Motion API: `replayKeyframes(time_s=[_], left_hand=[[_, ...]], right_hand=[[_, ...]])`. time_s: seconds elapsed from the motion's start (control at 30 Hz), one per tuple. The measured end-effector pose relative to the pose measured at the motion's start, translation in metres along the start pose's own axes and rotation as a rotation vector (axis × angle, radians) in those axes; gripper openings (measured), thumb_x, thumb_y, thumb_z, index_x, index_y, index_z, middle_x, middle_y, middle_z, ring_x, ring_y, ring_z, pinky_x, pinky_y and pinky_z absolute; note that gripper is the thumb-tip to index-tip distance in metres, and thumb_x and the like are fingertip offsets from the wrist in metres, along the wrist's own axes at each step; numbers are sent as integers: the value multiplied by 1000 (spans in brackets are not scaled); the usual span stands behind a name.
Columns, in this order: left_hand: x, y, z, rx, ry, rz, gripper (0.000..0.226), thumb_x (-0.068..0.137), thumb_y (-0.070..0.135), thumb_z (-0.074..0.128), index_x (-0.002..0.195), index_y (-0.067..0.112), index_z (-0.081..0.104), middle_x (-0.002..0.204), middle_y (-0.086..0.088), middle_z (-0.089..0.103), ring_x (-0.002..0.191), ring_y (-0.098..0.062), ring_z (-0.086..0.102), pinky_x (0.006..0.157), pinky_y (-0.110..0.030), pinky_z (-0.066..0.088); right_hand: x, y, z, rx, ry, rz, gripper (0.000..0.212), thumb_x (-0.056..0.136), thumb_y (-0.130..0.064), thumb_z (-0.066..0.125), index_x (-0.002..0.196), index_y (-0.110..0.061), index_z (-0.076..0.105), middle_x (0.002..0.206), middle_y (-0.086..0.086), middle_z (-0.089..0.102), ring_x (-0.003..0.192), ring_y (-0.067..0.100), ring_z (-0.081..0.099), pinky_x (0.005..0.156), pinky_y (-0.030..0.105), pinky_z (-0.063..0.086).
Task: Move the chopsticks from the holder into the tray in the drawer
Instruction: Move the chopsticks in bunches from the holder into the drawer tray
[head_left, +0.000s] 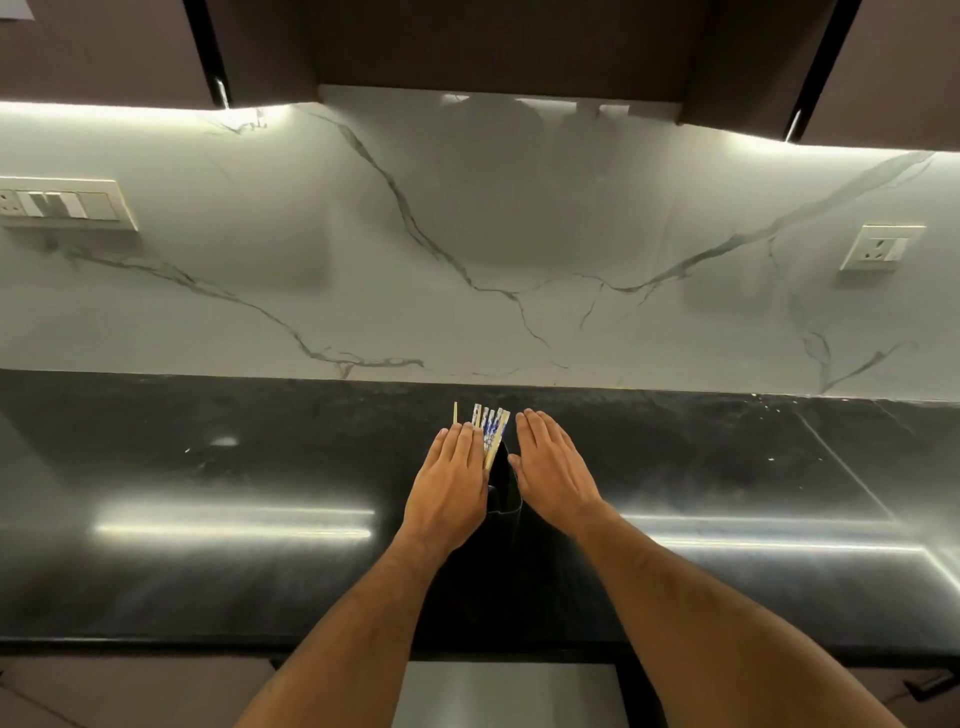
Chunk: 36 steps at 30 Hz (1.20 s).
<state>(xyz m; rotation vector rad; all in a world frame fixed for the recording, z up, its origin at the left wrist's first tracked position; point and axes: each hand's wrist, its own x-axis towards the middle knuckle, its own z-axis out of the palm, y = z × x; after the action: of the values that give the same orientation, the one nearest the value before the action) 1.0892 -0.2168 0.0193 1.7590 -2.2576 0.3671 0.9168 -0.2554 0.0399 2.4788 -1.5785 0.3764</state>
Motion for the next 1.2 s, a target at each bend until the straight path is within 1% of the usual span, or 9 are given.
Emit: replayKeyframes(time_s=[0.27,0.37,0.53,0.67,0.8,0.87,0.93,1.1,1.2], left_hand=[[35,-9,34,-73,10,21,55,104,29,43,151,3,37,154,-17,45,146,-30,39,123,-46,28],[45,-11,45,-96,24,40,52,102,27,47,149,4,42,151,-17,49,143,-31,43,121,-46,31],[56,-14,58,-110,30,85,56,102,27,46,153,4,37,155,-17,44,147,-31,38,120,-47,32],[60,-18,63,-119,40,92,59,101,28,43,154,3,34,156,-17,42,147,-32,36,121,-48,32],[61,-17,66,-128,81,97,57,101,29,38,151,3,37,153,-18,46,145,-32,40,119,-48,35],[61,-16,67,-132,100,98,56,101,29,35,151,3,37,152,-17,47,144,-31,41,120,-47,34],[62,-16,69,-139,113,100,56,101,30,36,151,4,38,151,-16,49,144,-31,42,120,-47,34],[62,-17,70,-149,136,112,55,101,30,42,149,5,40,149,-15,51,142,-31,44,119,-48,35],[61,-19,69,-168,156,106,54,101,28,42,149,5,39,149,-15,51,142,-31,43,119,-48,35]], right_hand=[[45,6,34,73,-8,-21,62,102,-27,53,152,1,29,154,19,39,144,32,35,119,39,27],[59,8,42,164,-51,9,60,105,-26,46,154,-1,23,158,17,33,147,31,29,120,38,26],[77,8,49,363,-166,100,57,107,-24,41,157,-8,18,162,13,27,150,29,24,122,42,27],[86,6,54,487,-145,151,46,106,-18,43,151,-9,35,151,12,43,139,27,41,116,38,35],[90,7,52,606,-31,240,22,101,-13,51,122,-15,58,120,6,60,104,16,57,97,31,49],[92,9,51,661,-8,282,13,98,-11,56,108,-16,62,108,2,64,95,14,60,92,34,54],[93,10,48,714,-19,313,11,97,-9,61,105,-15,64,103,2,68,92,15,64,89,36,57],[97,9,44,768,-41,314,23,93,-1,64,113,-10,68,108,6,71,99,16,66,94,33,56],[97,9,44,757,-26,312,21,91,1,64,106,-11,72,101,3,73,92,12,67,88,28,57]])
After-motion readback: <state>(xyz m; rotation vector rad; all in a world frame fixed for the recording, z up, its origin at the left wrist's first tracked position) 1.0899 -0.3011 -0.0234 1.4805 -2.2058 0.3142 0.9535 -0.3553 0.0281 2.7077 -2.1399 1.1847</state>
